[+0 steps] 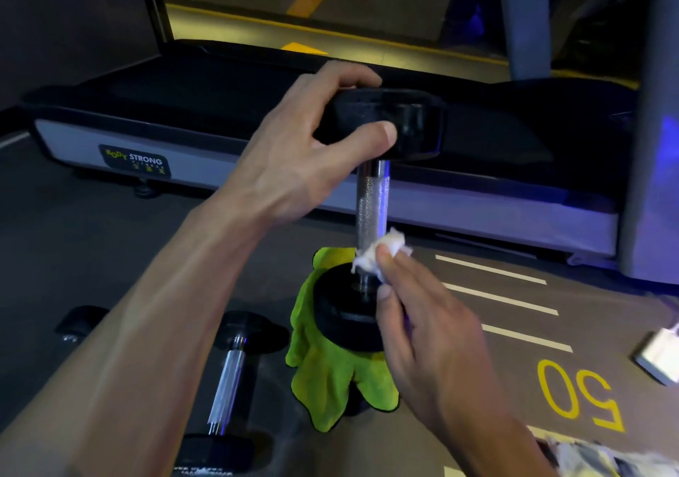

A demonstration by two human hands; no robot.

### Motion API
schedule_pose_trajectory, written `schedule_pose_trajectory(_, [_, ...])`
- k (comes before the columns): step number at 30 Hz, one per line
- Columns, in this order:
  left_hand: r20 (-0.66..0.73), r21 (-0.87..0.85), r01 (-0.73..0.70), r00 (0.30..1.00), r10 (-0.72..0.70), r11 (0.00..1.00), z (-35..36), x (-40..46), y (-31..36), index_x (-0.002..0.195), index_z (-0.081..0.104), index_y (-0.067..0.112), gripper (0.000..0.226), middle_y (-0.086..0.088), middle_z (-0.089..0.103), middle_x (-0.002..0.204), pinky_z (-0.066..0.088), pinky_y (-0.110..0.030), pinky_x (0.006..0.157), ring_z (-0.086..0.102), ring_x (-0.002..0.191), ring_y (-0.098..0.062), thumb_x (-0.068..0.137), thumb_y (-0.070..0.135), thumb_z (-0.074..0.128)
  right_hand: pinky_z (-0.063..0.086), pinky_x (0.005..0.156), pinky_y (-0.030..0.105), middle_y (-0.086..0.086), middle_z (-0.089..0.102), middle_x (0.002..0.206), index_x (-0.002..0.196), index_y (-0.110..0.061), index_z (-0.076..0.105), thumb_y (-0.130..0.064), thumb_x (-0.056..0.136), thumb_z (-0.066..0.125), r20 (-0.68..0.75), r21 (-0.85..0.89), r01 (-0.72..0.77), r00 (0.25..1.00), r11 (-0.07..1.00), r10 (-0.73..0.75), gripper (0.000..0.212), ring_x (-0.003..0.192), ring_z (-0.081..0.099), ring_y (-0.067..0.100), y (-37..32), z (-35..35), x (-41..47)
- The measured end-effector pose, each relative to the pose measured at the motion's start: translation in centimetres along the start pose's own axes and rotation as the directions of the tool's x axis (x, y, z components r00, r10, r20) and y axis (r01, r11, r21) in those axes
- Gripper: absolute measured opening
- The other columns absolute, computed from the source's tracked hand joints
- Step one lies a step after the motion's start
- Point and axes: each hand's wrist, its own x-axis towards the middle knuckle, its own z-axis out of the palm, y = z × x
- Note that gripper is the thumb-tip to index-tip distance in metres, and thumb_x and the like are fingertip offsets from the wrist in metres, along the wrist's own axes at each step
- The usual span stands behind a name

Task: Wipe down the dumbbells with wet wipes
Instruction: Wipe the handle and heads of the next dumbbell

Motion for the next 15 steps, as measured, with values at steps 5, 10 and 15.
schedule_pose_trajectory(5, [-0.082, 0.020, 0.022, 0.996, -0.020, 1.000, -0.5, -0.6, -0.9, 0.127, 0.055, 0.042, 0.063, 0.017, 0.066, 0.121, 0.051, -0.025, 0.096, 0.064, 0.111, 0.000, 0.074, 0.072, 0.074, 0.044, 0.092, 0.021, -0.006, 0.066, 0.114, 0.109, -0.020, 0.075, -0.030, 0.099, 0.045, 0.008, -0.089, 0.057, 0.998, 0.994, -0.057, 0.033, 0.103, 0.060, 0.014, -0.2, -0.3, -0.2])
schedule_pose_trajectory(10, [-0.104, -0.042, 0.007, 0.995, -0.011, 0.999, -1.0, -1.0, -1.1, 0.124, 0.059, 0.036, 0.057, 0.022, 0.069, 0.109, 0.050, -0.017, 0.090, 0.065, 0.103, 0.003, 0.078, 0.059, 0.082, 0.048, 0.091, 0.034, -0.007, 0.065, 0.113, 0.106, -0.023, 0.073, -0.035, 0.101, 0.042, 0.143, -0.206, 0.142, 0.983, 0.968, -0.114, 0.034, 0.109, 0.058, 0.018, -3.9, 1.9, 0.5])
schedule_pose_trajectory(15, [-0.074, -0.054, -0.025, 0.997, 0.021, 0.998, -1.1, -0.6, -1.1, 0.122, 0.061, 0.033, 0.059, 0.018, 0.070, 0.110, 0.055, -0.031, 0.098, 0.067, 0.107, -0.005, 0.075, 0.059, 0.083, 0.047, 0.085, 0.033, -0.010, 0.068, 0.100, 0.092, -0.022, 0.074, -0.033, 0.100, 0.040, 0.062, -0.096, 0.110, 0.993, 0.989, -0.104, 0.037, 0.093, 0.057, 0.015, -2.1, 0.4, 0.8])
